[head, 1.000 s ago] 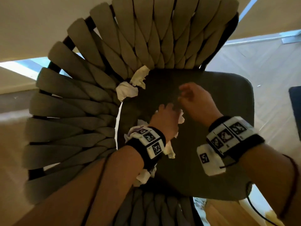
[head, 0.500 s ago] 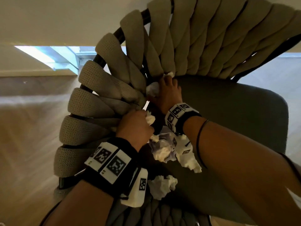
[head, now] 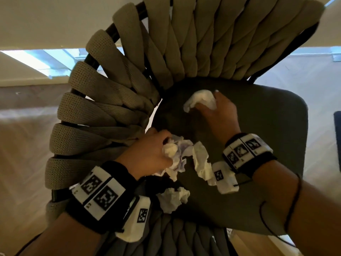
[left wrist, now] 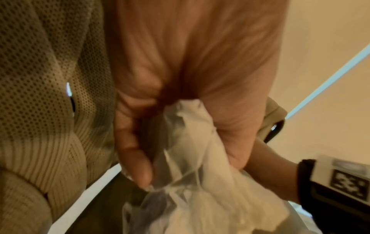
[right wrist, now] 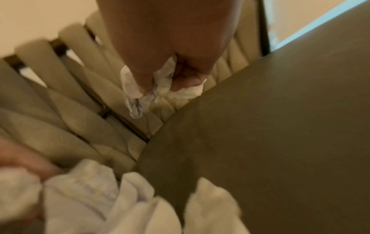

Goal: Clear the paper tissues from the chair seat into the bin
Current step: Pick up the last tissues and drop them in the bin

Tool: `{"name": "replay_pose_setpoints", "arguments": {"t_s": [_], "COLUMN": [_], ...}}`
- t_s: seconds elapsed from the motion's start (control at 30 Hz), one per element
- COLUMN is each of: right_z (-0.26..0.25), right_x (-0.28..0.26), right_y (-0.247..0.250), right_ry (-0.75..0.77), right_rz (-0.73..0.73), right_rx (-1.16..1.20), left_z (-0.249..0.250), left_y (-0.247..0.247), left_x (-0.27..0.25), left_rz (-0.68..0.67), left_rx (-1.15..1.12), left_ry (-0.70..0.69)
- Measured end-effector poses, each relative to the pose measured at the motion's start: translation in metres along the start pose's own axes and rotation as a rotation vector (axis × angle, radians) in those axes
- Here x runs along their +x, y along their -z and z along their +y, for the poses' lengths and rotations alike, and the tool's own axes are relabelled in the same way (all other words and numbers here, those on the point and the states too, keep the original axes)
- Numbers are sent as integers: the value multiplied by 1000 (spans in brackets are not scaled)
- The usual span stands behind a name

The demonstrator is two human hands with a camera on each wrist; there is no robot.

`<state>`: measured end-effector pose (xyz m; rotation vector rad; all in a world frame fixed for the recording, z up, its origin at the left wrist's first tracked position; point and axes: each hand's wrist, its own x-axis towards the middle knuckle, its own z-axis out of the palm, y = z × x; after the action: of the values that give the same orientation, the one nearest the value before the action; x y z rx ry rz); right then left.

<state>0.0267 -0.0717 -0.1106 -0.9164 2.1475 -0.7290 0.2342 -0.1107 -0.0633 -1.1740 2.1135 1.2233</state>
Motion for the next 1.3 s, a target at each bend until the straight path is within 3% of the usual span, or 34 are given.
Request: {"name": "replay_pose_setpoints", "arguments": {"t_s": [0.07, 0.17, 0.33, 0.57, 0.7, 0.83, 0.97, 1.1, 1.3], "right_z": [19, 49, 83, 114, 135, 161, 205, 278, 427], "right_x": [-27, -67, -116, -157, -171, -194, -234, -286, -364], "right_y": [21, 42, 46, 49, 68, 95, 137, 180, 211], "right_ry": [-82, -148, -190, -193, -197, -234, -300, -438, -729], "right_rz": [59, 119, 86, 150, 197, 282, 432, 562, 865], "right_rx": [37, 74, 171, 210, 224, 221, 239, 335, 442], "left_z": [9, 15, 13, 7, 34, 112, 219, 313, 416], "left_y": [-18, -53, -88, -94, -81, -88, -137, -222, -396], "left_x": [-2, 11, 34, 32, 23, 12, 15, 20, 27], "left_rz": [-52, -27, 28, 233, 386, 469, 362, 260, -26], "left_rx": [35, 105, 268, 165, 156, 96, 31, 170, 311], "left_ry": [25, 143, 318, 248, 158, -90, -275, -437, -627]}}
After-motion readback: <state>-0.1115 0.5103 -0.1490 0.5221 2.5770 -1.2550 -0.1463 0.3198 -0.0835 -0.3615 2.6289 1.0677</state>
